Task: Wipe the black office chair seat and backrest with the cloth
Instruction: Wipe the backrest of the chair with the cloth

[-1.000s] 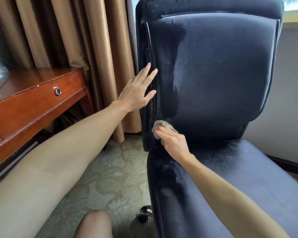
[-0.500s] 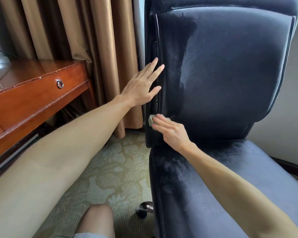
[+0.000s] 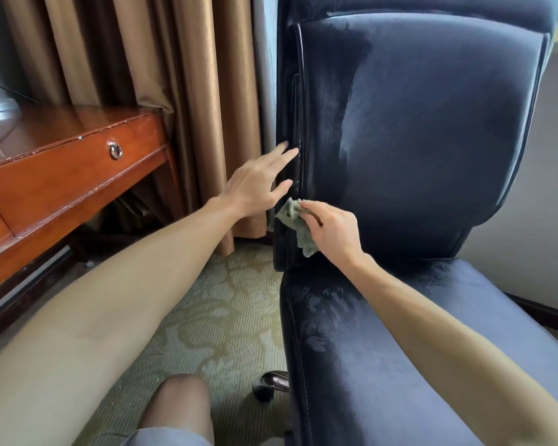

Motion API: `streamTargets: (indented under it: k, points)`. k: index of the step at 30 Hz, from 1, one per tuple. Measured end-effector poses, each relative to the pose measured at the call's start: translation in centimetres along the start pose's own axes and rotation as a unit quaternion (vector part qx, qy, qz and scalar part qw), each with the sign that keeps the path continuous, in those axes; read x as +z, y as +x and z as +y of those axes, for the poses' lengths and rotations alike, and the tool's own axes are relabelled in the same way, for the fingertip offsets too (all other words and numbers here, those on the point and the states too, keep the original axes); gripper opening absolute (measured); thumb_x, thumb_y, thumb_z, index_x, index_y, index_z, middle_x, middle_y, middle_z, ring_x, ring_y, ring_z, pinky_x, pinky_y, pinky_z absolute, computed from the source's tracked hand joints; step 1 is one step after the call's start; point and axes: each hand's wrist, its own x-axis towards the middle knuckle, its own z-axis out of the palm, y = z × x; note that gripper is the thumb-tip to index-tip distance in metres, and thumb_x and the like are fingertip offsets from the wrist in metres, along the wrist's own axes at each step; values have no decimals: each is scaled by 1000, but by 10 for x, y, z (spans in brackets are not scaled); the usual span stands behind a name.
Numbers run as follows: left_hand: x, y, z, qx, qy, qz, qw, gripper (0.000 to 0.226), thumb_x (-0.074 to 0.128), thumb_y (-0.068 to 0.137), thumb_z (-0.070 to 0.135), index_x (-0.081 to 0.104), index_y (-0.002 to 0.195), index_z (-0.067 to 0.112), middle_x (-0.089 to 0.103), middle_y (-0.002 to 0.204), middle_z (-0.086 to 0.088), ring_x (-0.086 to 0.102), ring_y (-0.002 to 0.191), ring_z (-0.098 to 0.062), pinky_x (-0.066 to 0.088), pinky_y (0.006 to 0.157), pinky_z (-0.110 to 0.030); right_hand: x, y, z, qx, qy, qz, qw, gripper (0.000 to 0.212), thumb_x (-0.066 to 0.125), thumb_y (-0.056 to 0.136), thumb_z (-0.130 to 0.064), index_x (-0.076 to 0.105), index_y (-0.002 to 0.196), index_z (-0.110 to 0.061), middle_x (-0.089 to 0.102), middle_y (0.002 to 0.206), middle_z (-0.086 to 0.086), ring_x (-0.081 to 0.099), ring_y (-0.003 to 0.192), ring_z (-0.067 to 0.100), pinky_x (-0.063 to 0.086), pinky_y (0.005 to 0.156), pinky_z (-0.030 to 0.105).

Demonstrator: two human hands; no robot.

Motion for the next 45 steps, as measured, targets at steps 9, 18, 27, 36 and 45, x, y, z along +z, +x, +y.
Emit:
streamTargets:
  k: [9, 18, 27, 36, 45]
  points:
    - [-15, -18, 4, -68, -136, -37, 988, 47, 55, 78, 41, 62, 124, 36, 67, 117, 12, 60, 109, -14, 50, 95, -44, -13, 47, -41, 160, 149, -11, 976, 18, 68, 85, -9, 71, 100, -18, 65, 91, -3, 61, 83, 11, 53, 81, 29]
    - [-22, -3, -2, -124, -259, -10, 958, 27, 73, 80, 31, 67, 105, 36, 70, 94, 13, 63, 92, -8, 50, 82, -26, -21, 81, -57, 158, 209, -33, 965, 29, 58, 85, 6, 62, 106, -13, 68, 101, 0, 65, 98, 12, 53, 92, 34]
    - [-20, 25, -19, -288, -204, 202, 914, 14, 67, 86, 20, 61, 95, 11, 65, 86, -2, 59, 77, -19, 40, 62, -28, -11, 108, -33, 41, -219, -48, 974, 80, 67, 85, -37, 27, 148, -6, 9, 159, 20, 5, 148, 34, 12, 115, 46]
    - [17, 30, -28, -192, -229, 129, 945, 59, 55, 92, 1, 46, 143, 29, 56, 139, -1, 65, 107, -22, 41, 87, -8, 14, 91, -29, 94, -243, -82, 962, 105, 70, 79, -31, -2, 151, -2, -6, 160, 19, -8, 148, 33, 13, 115, 50]
    - [70, -11, -13, -152, -215, 82, 961, 64, 50, 91, -6, 43, 146, 25, 30, 155, 10, 43, 135, -18, 19, 103, -4, 19, 80, -18, 62, -234, -57, 969, 86, 62, 83, -17, 12, 151, -2, 3, 160, 18, 1, 148, 32, 20, 114, 43]
